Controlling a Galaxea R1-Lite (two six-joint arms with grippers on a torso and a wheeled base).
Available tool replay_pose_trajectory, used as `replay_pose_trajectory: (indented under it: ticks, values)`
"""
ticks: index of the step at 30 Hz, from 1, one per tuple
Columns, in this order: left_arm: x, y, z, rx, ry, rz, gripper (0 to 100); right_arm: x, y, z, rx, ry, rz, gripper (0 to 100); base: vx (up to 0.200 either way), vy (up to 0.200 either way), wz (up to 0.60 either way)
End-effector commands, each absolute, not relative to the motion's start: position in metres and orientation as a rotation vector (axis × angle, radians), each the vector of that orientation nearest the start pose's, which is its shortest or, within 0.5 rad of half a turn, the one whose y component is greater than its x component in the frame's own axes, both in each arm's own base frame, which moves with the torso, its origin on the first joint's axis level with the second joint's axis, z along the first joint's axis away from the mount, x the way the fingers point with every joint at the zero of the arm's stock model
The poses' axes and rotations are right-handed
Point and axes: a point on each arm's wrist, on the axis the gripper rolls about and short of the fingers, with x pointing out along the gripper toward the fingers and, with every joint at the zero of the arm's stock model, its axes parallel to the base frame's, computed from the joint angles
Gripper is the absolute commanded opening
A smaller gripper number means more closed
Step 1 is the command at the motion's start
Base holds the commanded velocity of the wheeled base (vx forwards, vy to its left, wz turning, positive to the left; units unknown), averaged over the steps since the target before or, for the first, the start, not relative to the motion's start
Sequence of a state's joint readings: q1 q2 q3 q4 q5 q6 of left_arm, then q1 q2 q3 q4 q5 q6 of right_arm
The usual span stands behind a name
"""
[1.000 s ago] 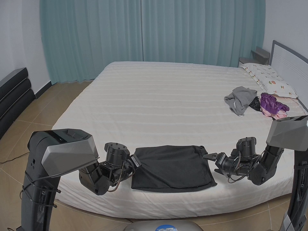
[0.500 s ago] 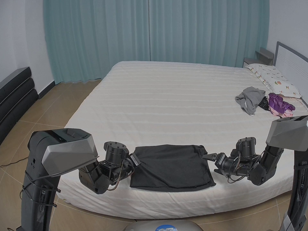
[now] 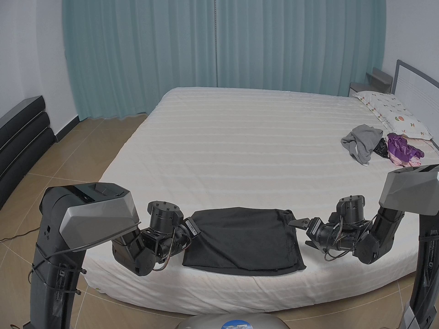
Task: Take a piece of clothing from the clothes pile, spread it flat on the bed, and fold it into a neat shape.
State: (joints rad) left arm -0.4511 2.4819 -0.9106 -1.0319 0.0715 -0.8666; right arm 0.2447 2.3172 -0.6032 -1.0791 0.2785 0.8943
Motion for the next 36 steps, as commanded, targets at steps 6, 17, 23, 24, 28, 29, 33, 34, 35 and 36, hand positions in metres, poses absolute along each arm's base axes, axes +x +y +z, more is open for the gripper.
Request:
replay_pose_trajectory:
  ticks: [6, 17, 23, 24, 28, 29, 33, 34, 35, 36]
  values:
    - [0.359, -0.174, -0.045, -0.692, 0.653, -0.118, 0, 0.324, 0.088, -0.024, 0.853, 0.824, 0.187, 100, 0.000, 0.000, 0.00]
    - [0.358, -0.172, -0.044, -0.694, 0.652, -0.113, 100, 0.324, 0.088, -0.024, 0.853, 0.825, 0.187, 100, 0.000, 0.000, 0.00]
    - [0.359, -0.171, -0.042, -0.730, 0.647, -0.098, 100, 0.324, 0.088, -0.024, 0.853, 0.825, 0.187, 100, 0.000, 0.000, 0.00]
    - [0.359, -0.171, -0.040, -0.742, 0.642, -0.097, 100, 0.324, 0.088, -0.024, 0.853, 0.825, 0.187, 100, 0.000, 0.000, 0.00]
    - [0.365, -0.158, -0.037, -0.770, 0.624, -0.064, 100, 0.324, 0.088, -0.024, 0.853, 0.825, 0.187, 100, 0.000, 0.000, 0.00]
    - [0.367, -0.155, -0.036, -0.775, 0.620, -0.057, 100, 0.324, 0.088, -0.024, 0.853, 0.825, 0.187, 100, 0.000, 0.000, 0.00]
    - [0.370, -0.148, -0.031, -0.804, 0.608, -0.046, 100, 0.324, 0.088, -0.024, 0.853, 0.825, 0.187, 100, 0.000, 0.000, 0.00]
    - [0.370, -0.147, -0.030, -0.827, 0.608, -0.043, 100, 0.324, 0.087, -0.024, 0.853, 0.825, 0.185, 100, 0.000, 0.000, 0.00]
    - [0.371, -0.146, -0.029, -0.845, 0.604, -0.037, 100, 0.324, 0.088, -0.024, 0.855, 0.826, 0.186, 100, 0.000, 0.000, 0.00]
    - [0.373, -0.145, -0.027, -0.862, 0.599, -0.035, 100, 0.324, 0.088, -0.024, 0.855, 0.826, 0.186, 100, 0.000, 0.000, 0.00]
